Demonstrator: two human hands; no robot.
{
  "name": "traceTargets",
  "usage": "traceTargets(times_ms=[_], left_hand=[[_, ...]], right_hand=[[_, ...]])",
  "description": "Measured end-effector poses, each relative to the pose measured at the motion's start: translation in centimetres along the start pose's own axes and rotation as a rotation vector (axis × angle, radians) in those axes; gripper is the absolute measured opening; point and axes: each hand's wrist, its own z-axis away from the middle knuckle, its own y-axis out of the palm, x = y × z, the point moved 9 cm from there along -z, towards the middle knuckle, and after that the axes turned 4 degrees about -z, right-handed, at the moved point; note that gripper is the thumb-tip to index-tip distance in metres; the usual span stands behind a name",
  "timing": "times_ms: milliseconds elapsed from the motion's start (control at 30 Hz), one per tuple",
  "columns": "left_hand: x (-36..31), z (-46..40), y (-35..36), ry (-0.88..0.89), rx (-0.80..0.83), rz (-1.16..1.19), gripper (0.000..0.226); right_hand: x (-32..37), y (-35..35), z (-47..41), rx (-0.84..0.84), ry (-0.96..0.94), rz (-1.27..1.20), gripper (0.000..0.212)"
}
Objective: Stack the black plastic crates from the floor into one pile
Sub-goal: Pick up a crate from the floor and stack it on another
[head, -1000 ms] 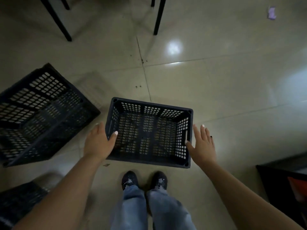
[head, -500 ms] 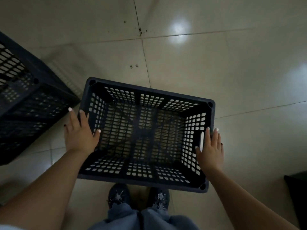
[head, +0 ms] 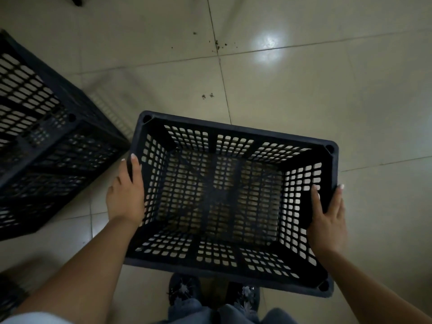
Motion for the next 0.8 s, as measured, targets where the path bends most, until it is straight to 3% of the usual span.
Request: traceTargets(times_ms=[267,467,667,800], left_hand=[[3.7,6.3,-7.1,-0.083,0.105,0.028,0.117],[8.1,15.4,-14.2,-0.224,0.171,0.016,0.115],[11.8,24.7,-19.7,-0.411,0.045,0.160,0.098],[14.3,30.9,-20.7,-0.576,0.005,0.239,0.101]], right_hand=[[2.1,-7.8,3.9,0.127,-0.035,-0.002,0.096],[6.2,-17.3,7.5,0.133,-0.203,0.004,0.098],[11.1,-24.3,10.0,0.085,-0.387,0.095,0.099],[15.2,-27.0,11.9,0.066,-0.529,0.170,0.094]])
